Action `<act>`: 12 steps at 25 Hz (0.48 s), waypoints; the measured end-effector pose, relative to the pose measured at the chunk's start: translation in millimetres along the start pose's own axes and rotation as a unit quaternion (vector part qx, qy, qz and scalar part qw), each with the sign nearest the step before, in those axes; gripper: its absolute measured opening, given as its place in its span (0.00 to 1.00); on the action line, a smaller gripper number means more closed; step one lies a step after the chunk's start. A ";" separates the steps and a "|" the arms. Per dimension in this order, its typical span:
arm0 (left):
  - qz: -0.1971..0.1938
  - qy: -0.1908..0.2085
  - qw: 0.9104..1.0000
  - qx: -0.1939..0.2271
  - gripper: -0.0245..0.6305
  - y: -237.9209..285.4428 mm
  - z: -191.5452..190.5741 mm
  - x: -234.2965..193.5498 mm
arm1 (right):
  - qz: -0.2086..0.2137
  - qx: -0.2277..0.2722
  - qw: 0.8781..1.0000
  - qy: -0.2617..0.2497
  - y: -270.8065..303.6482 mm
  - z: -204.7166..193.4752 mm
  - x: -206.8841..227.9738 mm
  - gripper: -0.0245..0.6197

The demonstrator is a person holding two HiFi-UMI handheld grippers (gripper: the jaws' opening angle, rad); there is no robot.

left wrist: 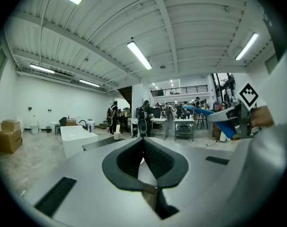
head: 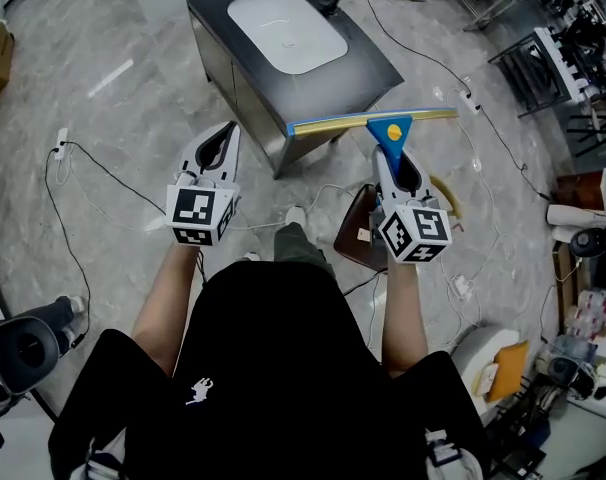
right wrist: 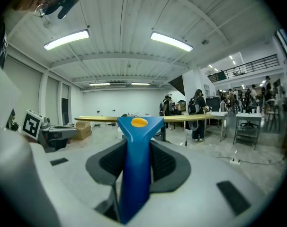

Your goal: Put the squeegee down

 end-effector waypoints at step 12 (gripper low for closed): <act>0.023 0.000 0.999 -0.026 0.04 92.0 10.6 14.7 | 0.037 -0.020 0.999 0.004 73.3 8.8 80.1 0.24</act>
Point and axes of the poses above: the fingertips, and each gripper's own axes: y forward along the fingers, x to its right, z out of its top, the point moved 9 cm from there along -y, backward along the fingers, and after that the axes turned 3 degrees about -x, right-handed, at the moved point
